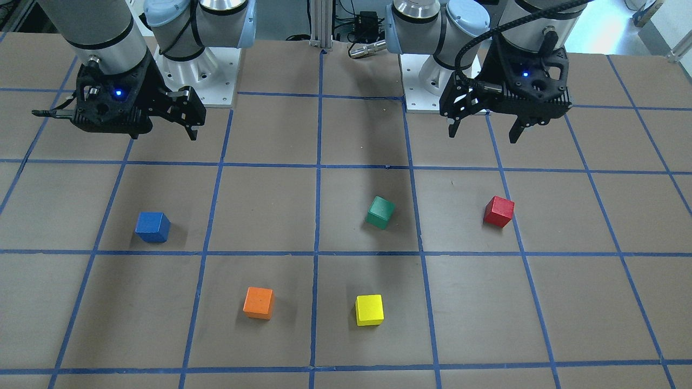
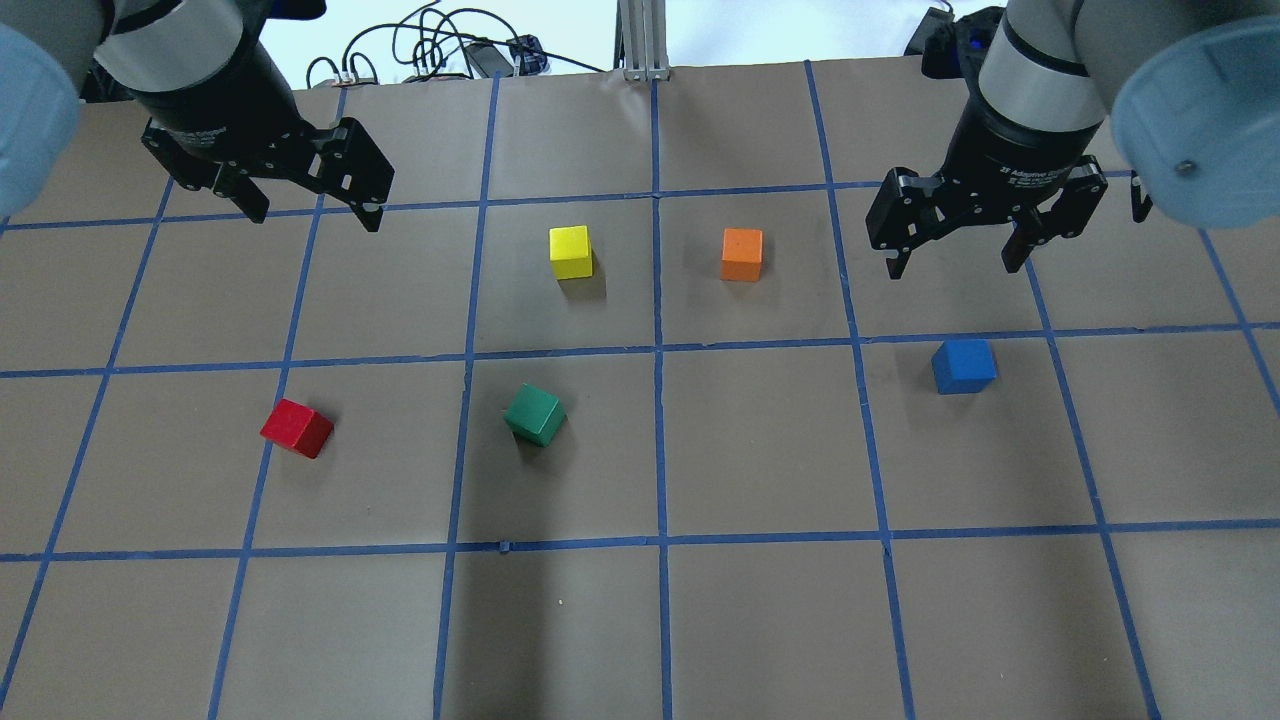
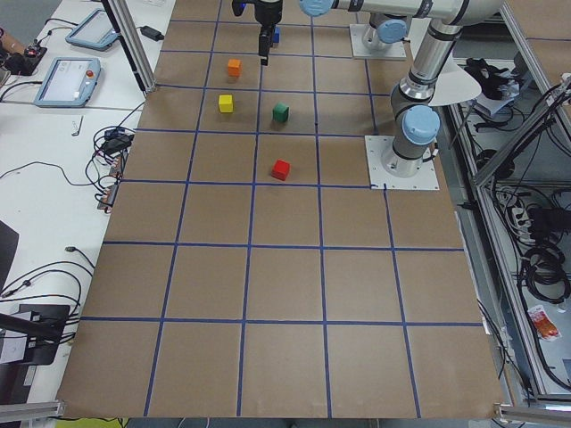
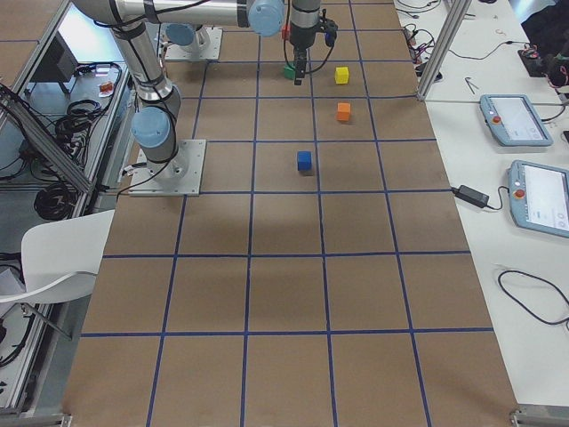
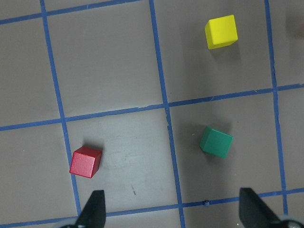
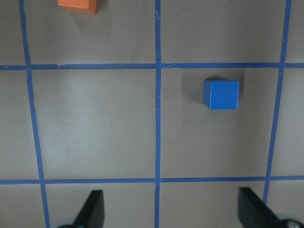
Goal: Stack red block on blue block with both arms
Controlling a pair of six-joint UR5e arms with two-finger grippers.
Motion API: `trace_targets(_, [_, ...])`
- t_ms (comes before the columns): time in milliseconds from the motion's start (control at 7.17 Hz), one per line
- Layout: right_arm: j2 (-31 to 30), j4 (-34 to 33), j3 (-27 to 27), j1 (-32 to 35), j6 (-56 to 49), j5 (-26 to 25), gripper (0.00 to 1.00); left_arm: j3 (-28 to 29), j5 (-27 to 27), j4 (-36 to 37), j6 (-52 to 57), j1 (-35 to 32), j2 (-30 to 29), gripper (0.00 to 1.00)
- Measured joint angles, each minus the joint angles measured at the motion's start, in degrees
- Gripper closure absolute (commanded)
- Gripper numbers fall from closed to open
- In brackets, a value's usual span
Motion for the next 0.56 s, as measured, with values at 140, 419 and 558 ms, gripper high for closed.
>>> trace_targets(140, [0.0, 0.0, 0.0, 0.0, 0.0, 0.0, 0.00, 0.2, 0.1, -0.4, -0.9, 0.0, 0.0, 0.00])
trace_targets(419, [0.0, 0.0, 0.0, 0.0, 0.0, 0.0, 0.00, 0.3, 0.2, -0.7, -3.3, 0.1, -0.1, 0.00])
trace_targets(558, [0.0, 0.0, 0.0, 0.0, 0.0, -0.1, 0.00, 0.3, 0.2, -0.8, -3.6, 0.1, -0.1, 0.00])
